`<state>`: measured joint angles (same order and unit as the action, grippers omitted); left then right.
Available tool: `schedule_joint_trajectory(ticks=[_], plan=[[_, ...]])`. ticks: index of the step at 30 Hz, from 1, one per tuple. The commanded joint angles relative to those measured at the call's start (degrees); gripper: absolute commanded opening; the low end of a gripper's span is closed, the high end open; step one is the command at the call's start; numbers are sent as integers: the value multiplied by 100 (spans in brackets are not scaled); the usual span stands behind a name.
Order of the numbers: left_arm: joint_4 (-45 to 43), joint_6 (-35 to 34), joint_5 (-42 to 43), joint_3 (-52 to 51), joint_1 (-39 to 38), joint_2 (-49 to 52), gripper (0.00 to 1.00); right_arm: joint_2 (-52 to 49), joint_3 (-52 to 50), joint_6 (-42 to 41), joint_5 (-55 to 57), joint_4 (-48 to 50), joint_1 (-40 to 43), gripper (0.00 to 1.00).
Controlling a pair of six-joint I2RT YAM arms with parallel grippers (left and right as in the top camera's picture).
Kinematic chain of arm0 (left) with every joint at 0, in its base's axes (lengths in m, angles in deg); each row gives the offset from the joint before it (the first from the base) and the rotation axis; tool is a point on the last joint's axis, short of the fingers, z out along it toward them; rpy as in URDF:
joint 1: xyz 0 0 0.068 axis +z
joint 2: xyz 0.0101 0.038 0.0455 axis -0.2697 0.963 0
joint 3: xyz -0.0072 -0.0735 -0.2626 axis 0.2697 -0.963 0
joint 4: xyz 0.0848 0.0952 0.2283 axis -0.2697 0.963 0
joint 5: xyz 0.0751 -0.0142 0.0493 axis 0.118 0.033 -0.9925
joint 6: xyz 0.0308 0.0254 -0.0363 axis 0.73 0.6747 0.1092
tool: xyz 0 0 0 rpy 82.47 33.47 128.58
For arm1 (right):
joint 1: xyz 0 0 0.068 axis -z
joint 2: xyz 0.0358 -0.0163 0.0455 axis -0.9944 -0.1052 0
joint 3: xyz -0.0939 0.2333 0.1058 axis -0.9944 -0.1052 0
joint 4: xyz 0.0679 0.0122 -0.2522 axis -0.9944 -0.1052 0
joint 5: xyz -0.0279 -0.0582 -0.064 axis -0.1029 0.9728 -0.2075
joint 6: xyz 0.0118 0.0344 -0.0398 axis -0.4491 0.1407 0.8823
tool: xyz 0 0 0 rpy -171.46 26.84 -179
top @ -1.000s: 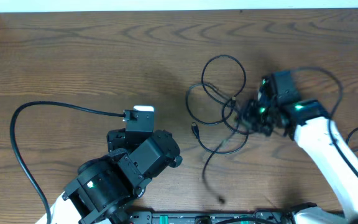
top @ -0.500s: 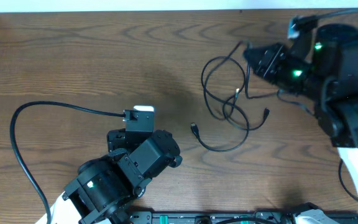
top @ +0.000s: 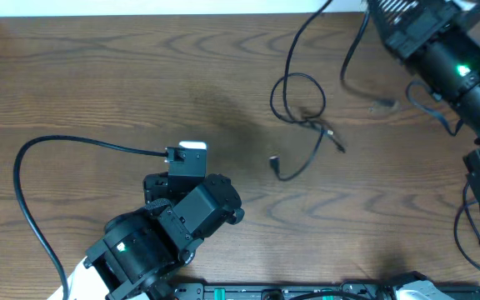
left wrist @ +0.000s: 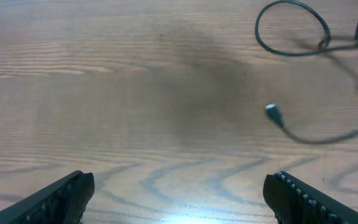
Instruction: Untangle cables
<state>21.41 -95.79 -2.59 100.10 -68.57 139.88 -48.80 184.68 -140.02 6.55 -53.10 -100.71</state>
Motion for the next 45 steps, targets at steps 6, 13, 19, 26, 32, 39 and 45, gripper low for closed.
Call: schedule_joint_trajectory(ticks=[6,13,19,26,32,39,45], plan=[[13,-109,-96,151,24,-35,91,83,122,79,157,415,-57,2],[13,-109,-96,151,24,-35,91,83,118,116,181,597,-57,1],[13,-109,-96,151,24,-35,91,83,118,118,221,710,-48,1],[11,-109,-96,151,24,-35,91,44,116,-195,1113,-774,-50,2],[11,-109,-96,151,24,-35,91,-234,101,-1014,1172,-1703,-57,1],[13,-109,-96,151,24,-35,91,-518,101,-485,1545,-1663,-55,1],[11,-109,-96,151,24,-35,91,-575,101,625,3073,-1672,-52,1]])
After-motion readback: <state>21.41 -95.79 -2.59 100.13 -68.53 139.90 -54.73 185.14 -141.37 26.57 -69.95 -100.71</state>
